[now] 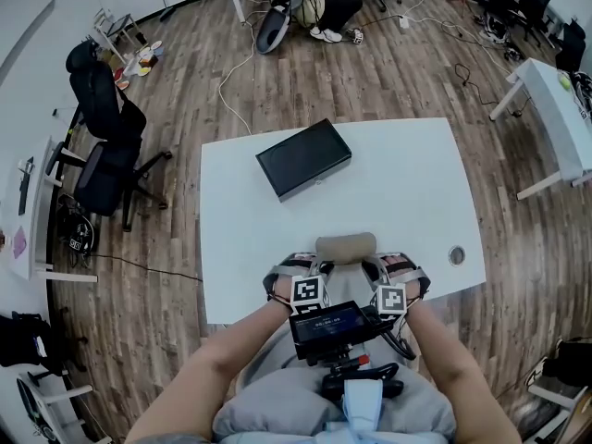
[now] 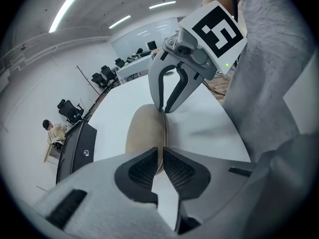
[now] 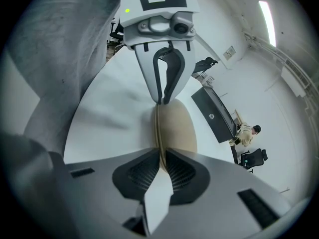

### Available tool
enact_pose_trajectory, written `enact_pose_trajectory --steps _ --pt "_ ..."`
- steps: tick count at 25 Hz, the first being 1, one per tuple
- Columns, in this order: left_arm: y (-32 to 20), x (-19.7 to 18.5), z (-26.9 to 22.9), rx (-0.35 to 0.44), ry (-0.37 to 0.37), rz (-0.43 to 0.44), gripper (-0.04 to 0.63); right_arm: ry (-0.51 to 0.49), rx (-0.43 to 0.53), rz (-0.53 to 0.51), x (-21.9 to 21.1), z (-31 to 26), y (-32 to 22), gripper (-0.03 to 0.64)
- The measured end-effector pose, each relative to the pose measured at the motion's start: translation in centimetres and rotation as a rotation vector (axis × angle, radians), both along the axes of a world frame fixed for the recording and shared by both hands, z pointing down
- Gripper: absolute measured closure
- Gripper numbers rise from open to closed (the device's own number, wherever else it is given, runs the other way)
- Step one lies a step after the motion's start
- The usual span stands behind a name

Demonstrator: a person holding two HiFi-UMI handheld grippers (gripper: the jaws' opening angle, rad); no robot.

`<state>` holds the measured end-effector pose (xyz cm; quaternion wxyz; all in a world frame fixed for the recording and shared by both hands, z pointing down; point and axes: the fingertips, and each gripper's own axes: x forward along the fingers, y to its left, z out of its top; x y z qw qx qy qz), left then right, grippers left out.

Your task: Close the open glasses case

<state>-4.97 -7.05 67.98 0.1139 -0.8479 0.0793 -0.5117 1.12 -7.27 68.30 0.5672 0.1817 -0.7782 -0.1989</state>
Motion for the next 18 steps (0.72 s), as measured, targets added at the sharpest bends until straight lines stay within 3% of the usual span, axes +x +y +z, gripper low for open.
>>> enact_pose_trajectory --steps 18 --pt "-0.15 -0.12 0.18 -0.029 -0.002 -0.001 0.551 0.007 -0.028 0.019 -0.26 0.12 -0.11 0.574"
